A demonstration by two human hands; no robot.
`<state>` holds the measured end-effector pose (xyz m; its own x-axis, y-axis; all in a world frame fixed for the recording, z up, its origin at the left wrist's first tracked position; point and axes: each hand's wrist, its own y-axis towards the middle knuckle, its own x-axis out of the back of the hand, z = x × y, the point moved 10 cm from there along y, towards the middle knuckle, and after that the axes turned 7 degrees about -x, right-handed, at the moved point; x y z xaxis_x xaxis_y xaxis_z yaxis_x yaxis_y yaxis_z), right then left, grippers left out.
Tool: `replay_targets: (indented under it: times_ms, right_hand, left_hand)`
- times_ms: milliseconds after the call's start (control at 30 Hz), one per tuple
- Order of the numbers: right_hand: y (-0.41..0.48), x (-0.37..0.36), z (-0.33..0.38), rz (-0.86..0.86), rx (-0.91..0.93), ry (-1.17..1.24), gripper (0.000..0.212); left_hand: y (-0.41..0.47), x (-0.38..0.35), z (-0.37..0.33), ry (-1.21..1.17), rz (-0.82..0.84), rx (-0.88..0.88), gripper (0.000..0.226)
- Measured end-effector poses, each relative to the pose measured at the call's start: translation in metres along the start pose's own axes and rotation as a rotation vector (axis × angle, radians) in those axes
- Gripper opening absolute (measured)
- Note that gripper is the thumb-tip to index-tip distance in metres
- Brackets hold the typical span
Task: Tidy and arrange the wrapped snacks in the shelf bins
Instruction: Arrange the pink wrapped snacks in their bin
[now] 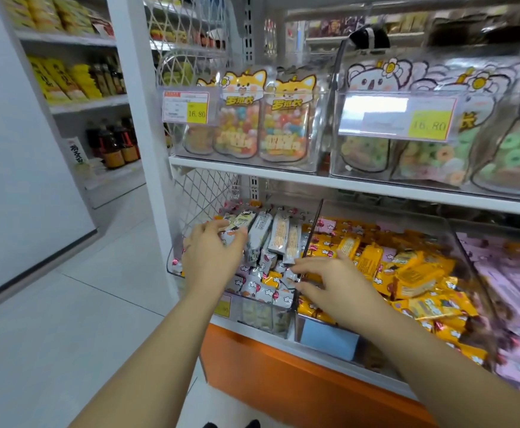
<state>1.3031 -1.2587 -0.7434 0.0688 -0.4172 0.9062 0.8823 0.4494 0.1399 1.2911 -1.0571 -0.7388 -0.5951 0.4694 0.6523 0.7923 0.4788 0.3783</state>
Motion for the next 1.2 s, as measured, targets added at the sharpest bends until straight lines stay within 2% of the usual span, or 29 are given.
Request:
replay_targets:
  times_ms: [167, 333, 567, 800, 867, 967, 1100, 1200]
  right_hand:
    - [-0.018, 0.028, -0.008, -0.119, 0.02, 0.054, 0.031]
    - [-0.05, 0.064, -0.041, -0.223, -0.017, 0.08, 0.027]
    - [-0.1, 0.114, -0.121, -0.35, -0.171, 0.091, 0.021]
    - [-0.143, 0.144, -0.196, -0.42, -0.335, 0.105, 0.021]
    - [-0.148, 0.144, -0.214, -0.397, -0.365, 0.076, 0.026]
    - [-0.148, 0.129, -0.232, -0.261, -0.394, 0.061, 0.044]
    - [-0.146, 0.111, -0.24, -0.137, -0.389, 0.061, 0.061]
    - [-0.142, 0.109, -0.237, -0.125, -0.34, -0.014, 0.068]
  left_hand:
    - [-0.031, 0.006, -0.059, -0.051, -0.104, -0.265, 0.022]
    - [-0.073, -0.029, -0.133, -0.113, 0.008, -0.478, 0.022]
    - [-0.115, -0.084, -0.212, -0.211, 0.135, -0.581, 0.017]
    - [-0.149, -0.139, -0.268, -0.189, 0.266, -0.637, 0.018]
    - [-0.157, -0.158, -0.279, -0.141, 0.335, -0.67, 0.02]
    - [-0.168, -0.184, -0.287, -0.066, 0.43, -0.714, 0.022]
    - [-0.173, -0.195, -0.288, -0.052, 0.437, -0.74, 0.022]
    - [-0.175, -0.197, -0.291, -0.068, 0.448, -0.765, 0.022]
